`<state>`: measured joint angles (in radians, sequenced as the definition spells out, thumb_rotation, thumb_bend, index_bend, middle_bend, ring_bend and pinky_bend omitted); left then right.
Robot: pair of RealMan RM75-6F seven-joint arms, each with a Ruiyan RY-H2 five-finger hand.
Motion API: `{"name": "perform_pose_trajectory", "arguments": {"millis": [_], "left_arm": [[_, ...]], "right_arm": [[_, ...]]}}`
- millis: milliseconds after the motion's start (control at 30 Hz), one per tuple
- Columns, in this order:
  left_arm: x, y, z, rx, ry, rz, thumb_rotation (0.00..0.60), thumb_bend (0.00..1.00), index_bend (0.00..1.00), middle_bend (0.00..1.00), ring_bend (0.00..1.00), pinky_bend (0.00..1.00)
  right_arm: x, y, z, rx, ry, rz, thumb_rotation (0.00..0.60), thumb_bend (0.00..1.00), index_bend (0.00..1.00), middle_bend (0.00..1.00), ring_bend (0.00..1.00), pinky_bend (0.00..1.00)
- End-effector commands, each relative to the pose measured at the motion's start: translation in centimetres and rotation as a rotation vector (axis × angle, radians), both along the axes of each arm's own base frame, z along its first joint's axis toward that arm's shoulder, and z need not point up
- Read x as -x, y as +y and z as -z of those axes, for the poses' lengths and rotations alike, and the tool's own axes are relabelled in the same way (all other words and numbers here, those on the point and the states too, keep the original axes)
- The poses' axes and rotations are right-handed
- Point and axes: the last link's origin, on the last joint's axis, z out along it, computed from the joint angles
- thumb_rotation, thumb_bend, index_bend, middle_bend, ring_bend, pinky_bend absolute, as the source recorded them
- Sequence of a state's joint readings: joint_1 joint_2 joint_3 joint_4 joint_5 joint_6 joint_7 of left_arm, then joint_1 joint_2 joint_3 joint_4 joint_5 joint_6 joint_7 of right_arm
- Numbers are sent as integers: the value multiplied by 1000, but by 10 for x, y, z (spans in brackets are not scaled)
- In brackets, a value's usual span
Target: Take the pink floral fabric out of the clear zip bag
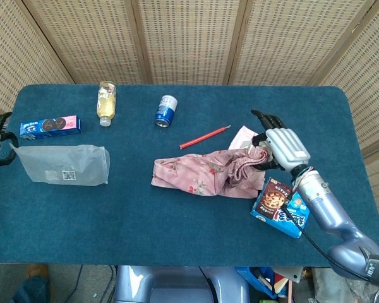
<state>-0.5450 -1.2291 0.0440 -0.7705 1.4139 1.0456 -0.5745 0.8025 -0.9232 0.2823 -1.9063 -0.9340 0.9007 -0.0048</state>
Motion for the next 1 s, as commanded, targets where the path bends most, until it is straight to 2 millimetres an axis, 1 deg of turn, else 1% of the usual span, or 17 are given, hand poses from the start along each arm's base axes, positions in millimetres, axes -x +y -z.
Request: {"name": "perform_pose_trajectory", "arguments": {"millis": [33,67,100,133,167,200,233,267,300,467,500,600,700,767,867,933,1000], "left_arm": [[9,-3,-6,-32,-17,-22,600,524,790,0,0,0],[9,-4,-6,-35,-17,-22,600,524,761,0,0,0],[10,-4,-5,-36,-17,-24,600,519,622,0,0,0],[11,-5,-4,-33,-19,-31,600,501,505,0,0,0],[12,-6,-2,-26,-26,-45,600,431,268,0,0,0],[12,-7,-1,-18,-41,-60,600,334,73,0,0,0],[11,-9,0,-9,-71,-77,600,264,9,0,0,0],[10,-10,0,-10,-88,-80,600,187,0,0,0,0],[5,-13,-1,-25,-132,-72,600,150,0,0,0,0],[-8,-35,-7,-88,-180,-52,600,104,0,0,0,0],[-13,-42,-9,-110,-188,-43,600,103,0,0,0,0],[-23,-64,-8,-159,-215,-25,600,101,0,0,0,0],[-30,-88,-3,-194,-225,-10,600,101,0,0,0,0],[-33,-101,2,-212,-220,-8,600,100,0,0,0,0],[-40,-131,14,-255,-235,-14,600,101,0,0,0,0],[-43,-140,18,-270,-244,-10,600,100,0,0,0,0],[-48,-159,27,-287,-243,-10,600,100,0,0,0,0]], "right_arm": [[-2,2,6,-1,26,-15,600,659,810,0,0,0],[-2,3,7,5,30,-16,600,658,810,0,0,0],[-2,3,6,14,35,-20,600,651,768,0,0,0],[-1,3,5,32,49,-28,600,600,687,0,0,0],[1,4,4,54,67,-37,600,443,486,0,0,0],[4,5,3,73,88,-43,600,278,284,0,0,0],[9,7,0,100,117,-44,600,149,149,0,0,0],[11,8,-3,116,133,-44,600,27,28,0,0,0],[19,10,-11,170,172,-44,600,0,0,0,0,0],[49,28,-33,338,265,-103,600,0,0,0,0,0],[60,35,-40,376,292,-113,600,0,0,0,0,0],[87,52,-51,433,321,-128,600,0,0,0,0,0],[112,69,-55,453,332,-129,600,0,0,0,0,0],[124,78,-55,458,330,-125,600,0,0,0,0,0],[146,100,-51,458,284,-112,600,0,0,0,0,0],[152,107,-49,460,263,-102,600,0,0,0,0,0],[165,127,-46,463,227,-64,600,0,0,0,0,0]]}}
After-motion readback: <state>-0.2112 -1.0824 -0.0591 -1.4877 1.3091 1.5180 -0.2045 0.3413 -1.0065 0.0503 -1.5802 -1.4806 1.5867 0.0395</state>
